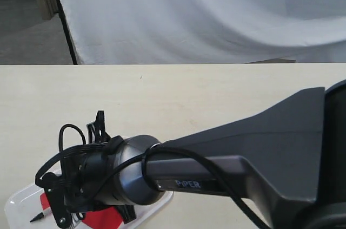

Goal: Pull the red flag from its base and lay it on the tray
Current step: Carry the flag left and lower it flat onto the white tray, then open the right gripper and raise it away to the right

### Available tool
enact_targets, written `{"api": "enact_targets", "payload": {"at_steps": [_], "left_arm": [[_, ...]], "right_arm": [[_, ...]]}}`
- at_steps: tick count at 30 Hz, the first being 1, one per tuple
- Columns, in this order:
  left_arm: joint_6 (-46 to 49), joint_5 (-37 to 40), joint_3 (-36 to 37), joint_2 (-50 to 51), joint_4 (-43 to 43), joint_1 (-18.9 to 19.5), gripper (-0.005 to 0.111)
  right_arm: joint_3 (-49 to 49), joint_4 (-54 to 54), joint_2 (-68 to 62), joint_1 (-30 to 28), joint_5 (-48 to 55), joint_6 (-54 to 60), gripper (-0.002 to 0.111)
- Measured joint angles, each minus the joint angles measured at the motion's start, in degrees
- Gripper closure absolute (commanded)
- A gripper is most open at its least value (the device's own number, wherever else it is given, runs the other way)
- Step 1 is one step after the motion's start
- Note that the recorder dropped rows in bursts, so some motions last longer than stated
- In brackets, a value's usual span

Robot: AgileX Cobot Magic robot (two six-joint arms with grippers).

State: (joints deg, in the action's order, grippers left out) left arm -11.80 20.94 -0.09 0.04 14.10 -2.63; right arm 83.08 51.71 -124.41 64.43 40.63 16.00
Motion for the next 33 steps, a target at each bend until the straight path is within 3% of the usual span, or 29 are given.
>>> {"api": "enact_targets", "payload": {"at_steps": [3, 13, 17, 19, 22, 27, 33], "left_arm": [[0.0, 0.0, 0.0, 0.0, 0.0, 0.0, 0.105], [0.0, 0.0, 0.0, 0.0, 0.0, 0.0, 0.105], [0.0, 0.0, 0.0, 0.0, 0.0, 0.0, 0.105], [0.0, 0.0, 0.0, 0.0, 0.0, 0.0, 0.105], [0.0, 0.0, 0.0, 0.0, 0.0, 0.0, 0.105], [0.0, 0.0, 0.0, 0.0, 0.0, 0.0, 0.105], [0.0, 0.0, 0.0, 0.0, 0.0, 0.0, 0.105]], "right_arm": [[0.0, -0.22, 0.0, 0.14, 1.35, 0.0, 0.036], [0.0, 4.88, 0.0, 2.9, 9.93, -5.1, 0.037], [0.0, 5.6, 0.89, 3.02, 12.07, -6.41, 0.053], [0.0, 5.6, 2.37, 3.02, 12.31, -7.03, 0.069], [0.0, 5.72, 5.01, 3.02, 12.29, -7.83, 0.106], [0.0, 2.44, 9.64, 0.86, 8.92, -10.46, 0.108], [0.02, -15.87, 11.68, -10.21, 5.83, -10.28, 0.108]]}}
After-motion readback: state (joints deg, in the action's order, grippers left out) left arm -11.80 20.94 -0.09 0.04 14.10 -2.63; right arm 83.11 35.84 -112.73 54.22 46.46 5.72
